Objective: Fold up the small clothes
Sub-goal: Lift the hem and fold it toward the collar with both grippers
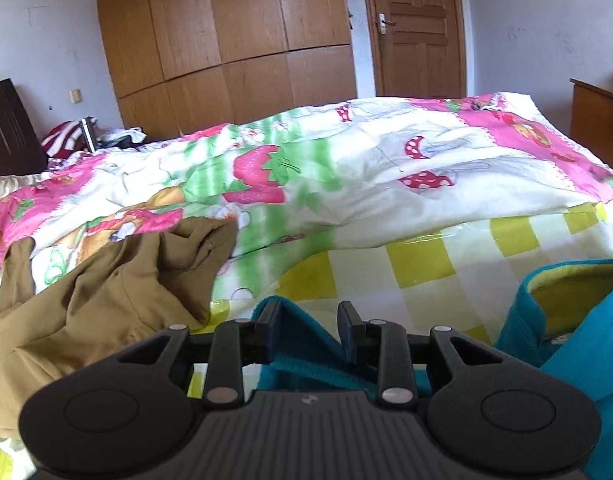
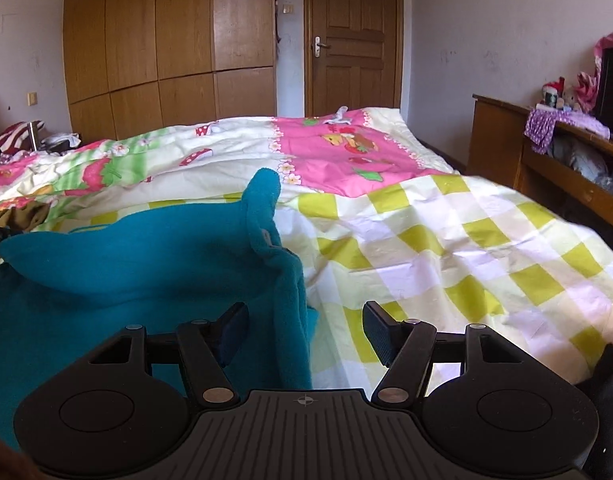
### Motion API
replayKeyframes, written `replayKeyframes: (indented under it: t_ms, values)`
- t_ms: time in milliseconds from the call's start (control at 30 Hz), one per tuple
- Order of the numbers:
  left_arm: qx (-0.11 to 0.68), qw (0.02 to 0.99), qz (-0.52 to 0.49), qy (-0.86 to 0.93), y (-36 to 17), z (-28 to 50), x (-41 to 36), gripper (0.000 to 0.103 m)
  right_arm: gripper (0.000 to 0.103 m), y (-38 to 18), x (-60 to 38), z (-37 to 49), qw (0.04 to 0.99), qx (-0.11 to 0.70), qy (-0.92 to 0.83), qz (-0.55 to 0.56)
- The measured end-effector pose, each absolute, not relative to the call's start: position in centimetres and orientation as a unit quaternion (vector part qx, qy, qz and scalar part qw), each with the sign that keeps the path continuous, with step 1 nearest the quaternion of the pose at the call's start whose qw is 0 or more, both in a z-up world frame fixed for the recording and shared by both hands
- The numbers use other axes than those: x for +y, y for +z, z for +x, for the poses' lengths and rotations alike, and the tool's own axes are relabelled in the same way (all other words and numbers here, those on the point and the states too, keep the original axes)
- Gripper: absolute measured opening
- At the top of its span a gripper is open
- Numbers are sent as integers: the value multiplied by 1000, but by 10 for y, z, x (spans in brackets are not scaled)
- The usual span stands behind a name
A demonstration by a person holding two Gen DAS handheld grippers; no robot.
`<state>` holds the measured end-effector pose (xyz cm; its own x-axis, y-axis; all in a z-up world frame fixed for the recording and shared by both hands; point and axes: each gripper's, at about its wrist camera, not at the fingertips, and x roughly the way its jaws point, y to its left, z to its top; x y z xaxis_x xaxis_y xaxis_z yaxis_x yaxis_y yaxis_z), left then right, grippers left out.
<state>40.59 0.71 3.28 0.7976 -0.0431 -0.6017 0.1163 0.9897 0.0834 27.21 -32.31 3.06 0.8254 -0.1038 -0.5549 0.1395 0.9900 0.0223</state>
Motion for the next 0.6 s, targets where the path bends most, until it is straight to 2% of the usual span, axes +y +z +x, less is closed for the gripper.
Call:
replayKeyframes:
  t_ms: [33,67,133,233,333,433,467,533,600]
  values:
    - [322,944,29,-62,39,405,12,46,58,30,-326,271,951,300,-50,51]
    - [326,942,-9,-79,45,404,20,49,37,29,-327,271,947,312,-38,67]
    - [345,930,-75,-107,58,408,34,52,13,28,-327,272,936,340,-19,89]
    - [327,933,-106,-107,76,389,51,52,7,39,-341,265,924,350,-14,152]
    - [302,945,-17,-127,79,339,47,58,6,61,-357,238,913,336,6,231]
    - [278,949,64,-133,62,293,42,73,6,77,-356,212,912,321,34,254]
    - [280,948,88,-121,52,286,39,80,6,74,-356,210,912,325,21,251]
    - [311,938,122,-95,29,283,36,79,11,46,-363,220,888,376,-23,263]
    - [334,935,92,-81,14,278,48,79,18,11,-367,225,865,423,-69,260]
